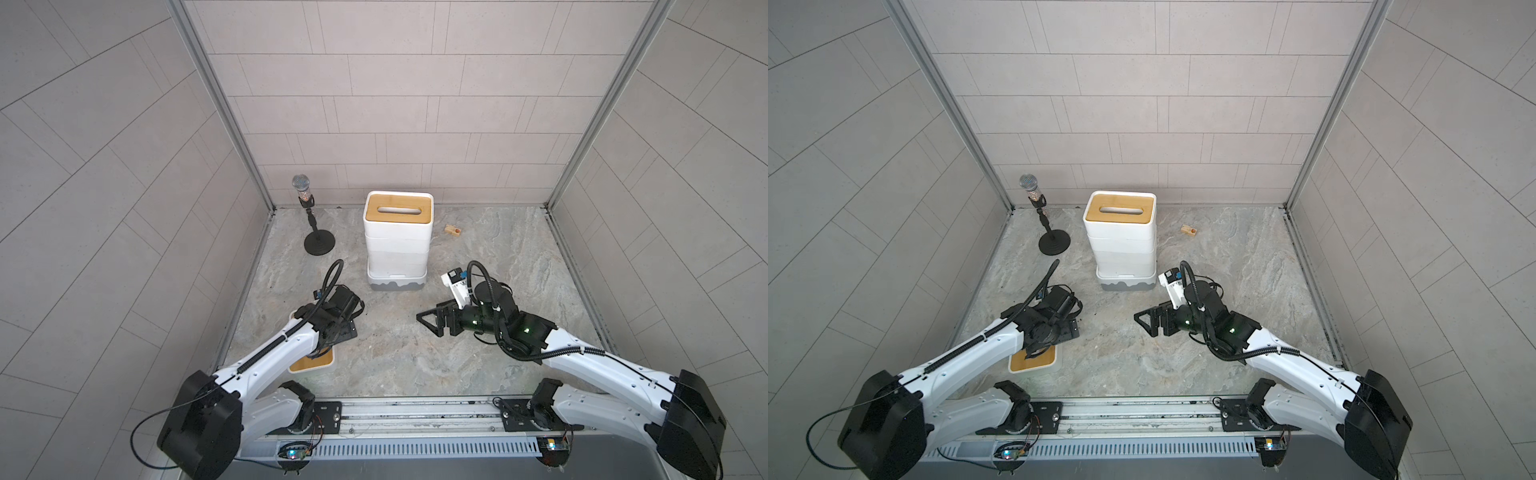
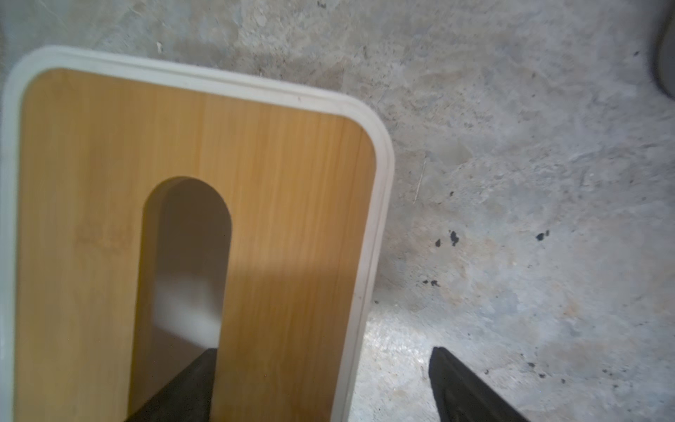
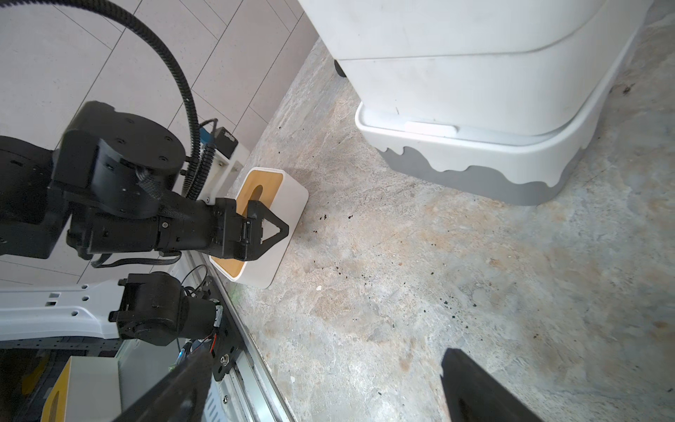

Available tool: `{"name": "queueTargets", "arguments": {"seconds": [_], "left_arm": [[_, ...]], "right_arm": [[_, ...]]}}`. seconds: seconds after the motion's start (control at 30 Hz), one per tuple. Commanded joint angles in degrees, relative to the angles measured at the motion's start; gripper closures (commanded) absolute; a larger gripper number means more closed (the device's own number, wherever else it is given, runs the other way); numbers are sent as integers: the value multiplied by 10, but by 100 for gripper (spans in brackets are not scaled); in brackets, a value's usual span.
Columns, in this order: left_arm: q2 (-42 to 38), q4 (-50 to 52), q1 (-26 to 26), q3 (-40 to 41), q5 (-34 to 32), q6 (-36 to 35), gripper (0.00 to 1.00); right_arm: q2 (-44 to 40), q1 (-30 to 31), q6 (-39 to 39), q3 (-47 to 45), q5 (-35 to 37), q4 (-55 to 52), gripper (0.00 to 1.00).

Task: Stack the tissue boxes
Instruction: Pick up the tissue box from the center of the board.

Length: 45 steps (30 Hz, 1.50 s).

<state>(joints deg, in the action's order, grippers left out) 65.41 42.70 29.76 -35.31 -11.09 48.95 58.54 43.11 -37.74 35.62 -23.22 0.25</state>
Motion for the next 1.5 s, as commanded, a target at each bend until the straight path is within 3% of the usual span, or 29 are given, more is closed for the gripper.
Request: {"name": "queueTargets", "arguments": {"seconds": [0.0, 0.57, 0.83, 1.3, 1.47], "left_arm": [[3, -26, 3, 5, 28, 11, 12], [-8, -57, 2, 29, 47, 11, 49], [-23, -43, 2, 17, 41, 2, 61], [-167, 115, 4, -139, -1, -50, 70], [-198, 136, 4, -225, 12, -112, 74]], "right_arm": [[3, 2, -4, 2, 11, 12, 0], [46, 1, -4, 22, 4, 21, 0], [52, -2, -14, 29, 4, 17, 1], [9, -48, -86, 52, -30, -25, 0], [-11, -52, -96, 85, -34, -69, 0]]}}
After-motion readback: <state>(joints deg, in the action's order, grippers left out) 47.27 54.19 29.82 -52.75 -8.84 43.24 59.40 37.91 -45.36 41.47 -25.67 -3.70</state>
